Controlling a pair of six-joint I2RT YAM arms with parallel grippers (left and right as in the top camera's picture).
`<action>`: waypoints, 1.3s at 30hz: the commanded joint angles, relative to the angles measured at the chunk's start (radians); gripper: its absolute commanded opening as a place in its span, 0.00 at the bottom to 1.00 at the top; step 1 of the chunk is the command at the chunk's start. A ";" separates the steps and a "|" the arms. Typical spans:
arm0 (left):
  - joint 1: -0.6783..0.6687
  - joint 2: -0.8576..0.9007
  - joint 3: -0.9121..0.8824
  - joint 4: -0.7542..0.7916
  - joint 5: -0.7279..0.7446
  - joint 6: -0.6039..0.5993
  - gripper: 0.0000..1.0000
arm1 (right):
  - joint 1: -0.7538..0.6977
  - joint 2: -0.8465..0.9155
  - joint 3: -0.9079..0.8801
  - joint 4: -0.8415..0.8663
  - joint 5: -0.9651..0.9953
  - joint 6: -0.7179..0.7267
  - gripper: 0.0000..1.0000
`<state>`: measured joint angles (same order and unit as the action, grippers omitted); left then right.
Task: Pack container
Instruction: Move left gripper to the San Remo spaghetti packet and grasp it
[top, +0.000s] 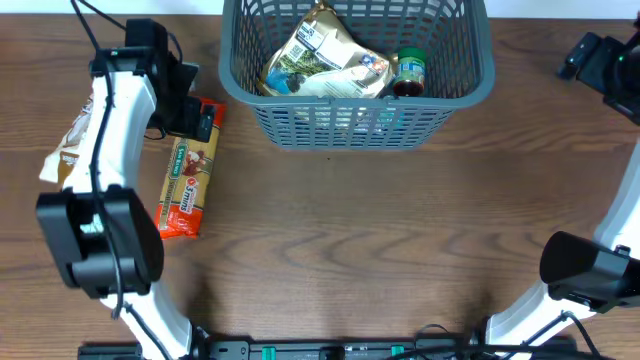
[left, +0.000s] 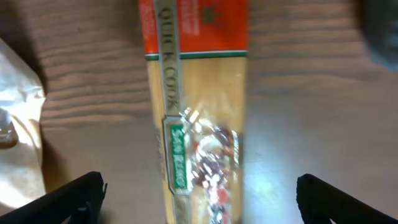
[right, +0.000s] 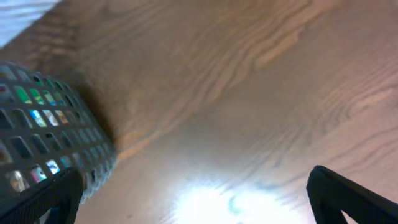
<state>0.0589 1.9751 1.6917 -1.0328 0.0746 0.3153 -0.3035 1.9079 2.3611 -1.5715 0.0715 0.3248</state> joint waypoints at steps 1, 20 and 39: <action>0.019 0.054 -0.005 0.008 -0.012 0.014 0.98 | 0.011 -0.011 -0.004 0.010 0.019 -0.015 0.99; 0.025 0.217 -0.097 0.084 -0.007 0.021 0.99 | 0.010 -0.011 -0.005 0.043 0.060 -0.004 0.99; 0.023 0.161 0.019 -0.088 0.000 -0.093 0.06 | 0.010 -0.011 -0.005 0.035 0.060 -0.026 0.99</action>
<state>0.0814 2.1509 1.6413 -1.0813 0.0681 0.2588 -0.2993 1.9079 2.3604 -1.5356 0.1135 0.3229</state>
